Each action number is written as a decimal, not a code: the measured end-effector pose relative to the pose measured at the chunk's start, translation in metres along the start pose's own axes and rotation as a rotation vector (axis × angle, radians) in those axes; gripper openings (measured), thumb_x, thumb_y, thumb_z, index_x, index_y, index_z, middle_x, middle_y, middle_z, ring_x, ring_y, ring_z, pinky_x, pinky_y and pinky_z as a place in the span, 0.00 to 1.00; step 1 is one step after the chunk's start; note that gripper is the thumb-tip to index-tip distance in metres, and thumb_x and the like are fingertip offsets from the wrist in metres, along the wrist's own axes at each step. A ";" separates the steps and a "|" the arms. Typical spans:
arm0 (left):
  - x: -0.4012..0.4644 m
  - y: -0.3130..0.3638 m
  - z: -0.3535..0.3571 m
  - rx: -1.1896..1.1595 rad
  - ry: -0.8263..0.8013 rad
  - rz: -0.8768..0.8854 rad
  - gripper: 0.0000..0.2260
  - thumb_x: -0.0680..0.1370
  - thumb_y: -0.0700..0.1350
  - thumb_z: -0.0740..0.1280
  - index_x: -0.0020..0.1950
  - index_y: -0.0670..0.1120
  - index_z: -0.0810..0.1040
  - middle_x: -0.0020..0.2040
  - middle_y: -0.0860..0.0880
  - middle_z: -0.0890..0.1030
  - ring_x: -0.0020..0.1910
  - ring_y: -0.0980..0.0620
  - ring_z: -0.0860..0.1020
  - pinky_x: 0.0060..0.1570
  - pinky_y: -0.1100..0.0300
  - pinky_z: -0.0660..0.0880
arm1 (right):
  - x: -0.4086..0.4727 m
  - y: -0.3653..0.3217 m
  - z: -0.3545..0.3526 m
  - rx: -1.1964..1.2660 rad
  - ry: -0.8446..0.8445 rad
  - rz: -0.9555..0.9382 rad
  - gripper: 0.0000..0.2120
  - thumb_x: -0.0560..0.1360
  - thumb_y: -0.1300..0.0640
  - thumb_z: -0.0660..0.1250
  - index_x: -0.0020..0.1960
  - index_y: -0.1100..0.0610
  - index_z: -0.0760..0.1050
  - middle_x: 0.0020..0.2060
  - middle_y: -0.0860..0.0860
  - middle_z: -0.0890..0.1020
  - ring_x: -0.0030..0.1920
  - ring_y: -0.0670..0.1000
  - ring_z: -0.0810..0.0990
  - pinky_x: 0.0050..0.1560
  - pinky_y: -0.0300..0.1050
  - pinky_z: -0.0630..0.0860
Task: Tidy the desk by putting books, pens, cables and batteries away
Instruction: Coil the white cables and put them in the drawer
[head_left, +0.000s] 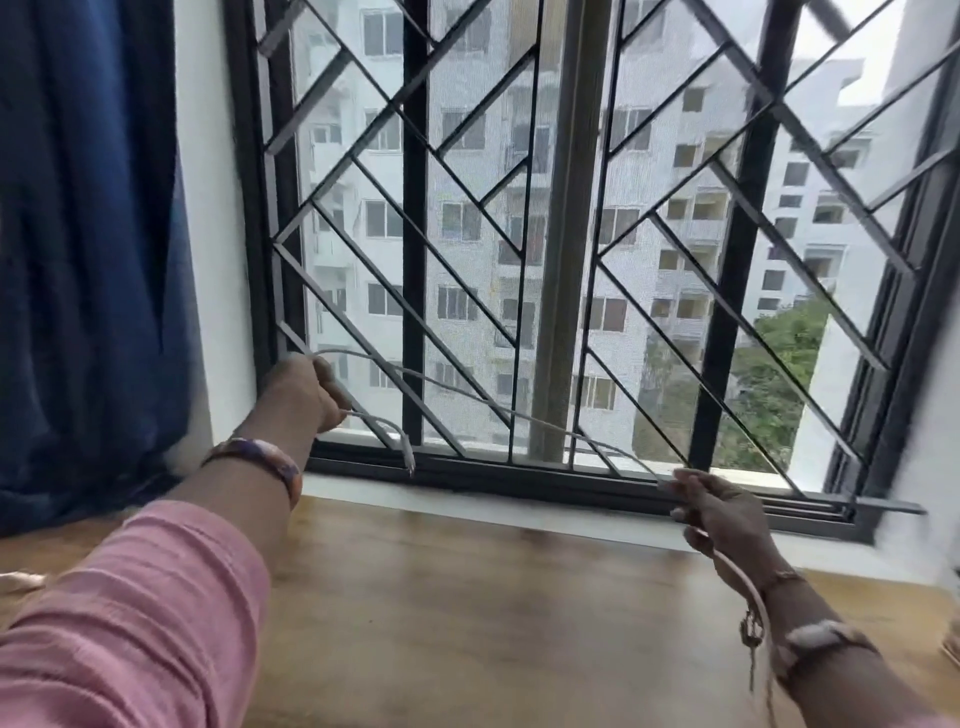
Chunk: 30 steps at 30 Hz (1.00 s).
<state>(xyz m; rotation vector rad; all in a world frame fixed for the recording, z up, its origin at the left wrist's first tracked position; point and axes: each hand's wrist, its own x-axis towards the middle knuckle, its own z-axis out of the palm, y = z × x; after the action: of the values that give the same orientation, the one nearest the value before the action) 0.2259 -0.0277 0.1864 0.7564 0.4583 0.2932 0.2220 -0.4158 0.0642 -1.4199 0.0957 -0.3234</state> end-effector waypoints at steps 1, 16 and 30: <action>-0.004 -0.004 0.004 0.043 -0.030 0.025 0.16 0.76 0.39 0.51 0.28 0.48 0.62 0.14 0.54 0.61 0.12 0.57 0.56 0.21 0.77 0.57 | -0.003 0.004 0.004 -0.090 -0.022 -0.021 0.08 0.79 0.61 0.59 0.44 0.55 0.74 0.31 0.49 0.83 0.20 0.41 0.73 0.19 0.31 0.63; -0.086 -0.052 0.065 1.231 -0.703 0.644 0.04 0.75 0.34 0.61 0.48 0.39 0.74 0.37 0.47 0.70 0.34 0.55 0.67 0.31 0.64 0.65 | -0.059 -0.094 0.099 -0.273 -0.586 -0.356 0.21 0.78 0.47 0.54 0.66 0.56 0.68 0.55 0.47 0.75 0.56 0.46 0.75 0.51 0.40 0.74; -0.085 -0.017 0.016 1.076 -1.058 0.148 0.11 0.74 0.48 0.61 0.39 0.41 0.75 0.26 0.51 0.73 0.21 0.58 0.67 0.20 0.69 0.67 | -0.024 -0.112 0.089 -0.347 -0.212 -0.644 0.09 0.74 0.70 0.64 0.49 0.63 0.80 0.22 0.41 0.76 0.22 0.37 0.71 0.23 0.28 0.64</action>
<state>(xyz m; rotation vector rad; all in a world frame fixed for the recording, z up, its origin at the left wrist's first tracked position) 0.1618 -0.0839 0.2094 1.8406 -0.5251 -0.2824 0.2037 -0.3372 0.1845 -1.8003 -0.5119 -0.7059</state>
